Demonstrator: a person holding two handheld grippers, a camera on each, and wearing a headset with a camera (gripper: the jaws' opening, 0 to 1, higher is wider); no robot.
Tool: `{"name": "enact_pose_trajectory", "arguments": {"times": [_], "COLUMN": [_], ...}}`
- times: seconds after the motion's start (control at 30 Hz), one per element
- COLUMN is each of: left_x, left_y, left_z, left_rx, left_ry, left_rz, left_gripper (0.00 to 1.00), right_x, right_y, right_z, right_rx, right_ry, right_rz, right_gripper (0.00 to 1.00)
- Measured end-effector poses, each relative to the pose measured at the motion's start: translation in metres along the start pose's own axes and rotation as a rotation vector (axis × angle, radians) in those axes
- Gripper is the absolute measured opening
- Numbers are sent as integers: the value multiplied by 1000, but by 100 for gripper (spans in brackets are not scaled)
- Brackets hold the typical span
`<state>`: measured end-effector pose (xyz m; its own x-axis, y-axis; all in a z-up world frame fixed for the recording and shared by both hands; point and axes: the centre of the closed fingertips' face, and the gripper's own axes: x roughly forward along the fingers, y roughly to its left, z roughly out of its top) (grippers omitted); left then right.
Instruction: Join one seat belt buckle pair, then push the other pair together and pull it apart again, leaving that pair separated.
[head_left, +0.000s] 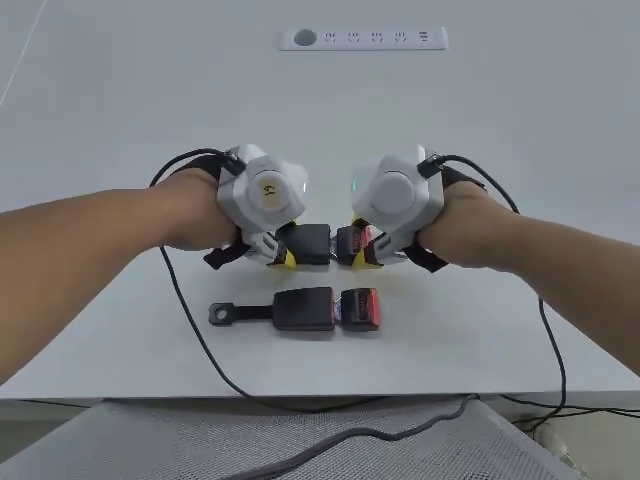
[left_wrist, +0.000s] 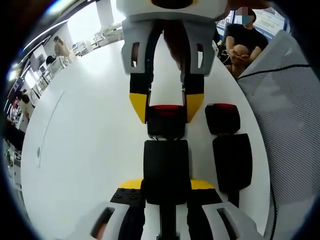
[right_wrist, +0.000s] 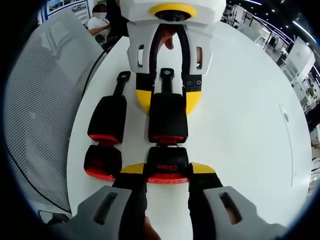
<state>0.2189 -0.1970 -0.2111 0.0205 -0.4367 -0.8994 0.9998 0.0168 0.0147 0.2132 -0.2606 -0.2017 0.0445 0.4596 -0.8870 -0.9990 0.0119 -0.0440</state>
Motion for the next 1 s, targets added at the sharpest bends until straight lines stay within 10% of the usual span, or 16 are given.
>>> {"name": "enact_pose_trajectory", "arguments": {"times": [1.0], "left_x": [1], "left_y": [-2], "left_z": [1], "left_rx": [-18], "left_ry": [-17], "left_rz": [9], "left_gripper": [32], "right_x": [-22], "right_y": [0], "right_z": [-43], "right_rx": [-23], "right_ry": [49], "right_rz": [-23], "right_gripper": [31]}}
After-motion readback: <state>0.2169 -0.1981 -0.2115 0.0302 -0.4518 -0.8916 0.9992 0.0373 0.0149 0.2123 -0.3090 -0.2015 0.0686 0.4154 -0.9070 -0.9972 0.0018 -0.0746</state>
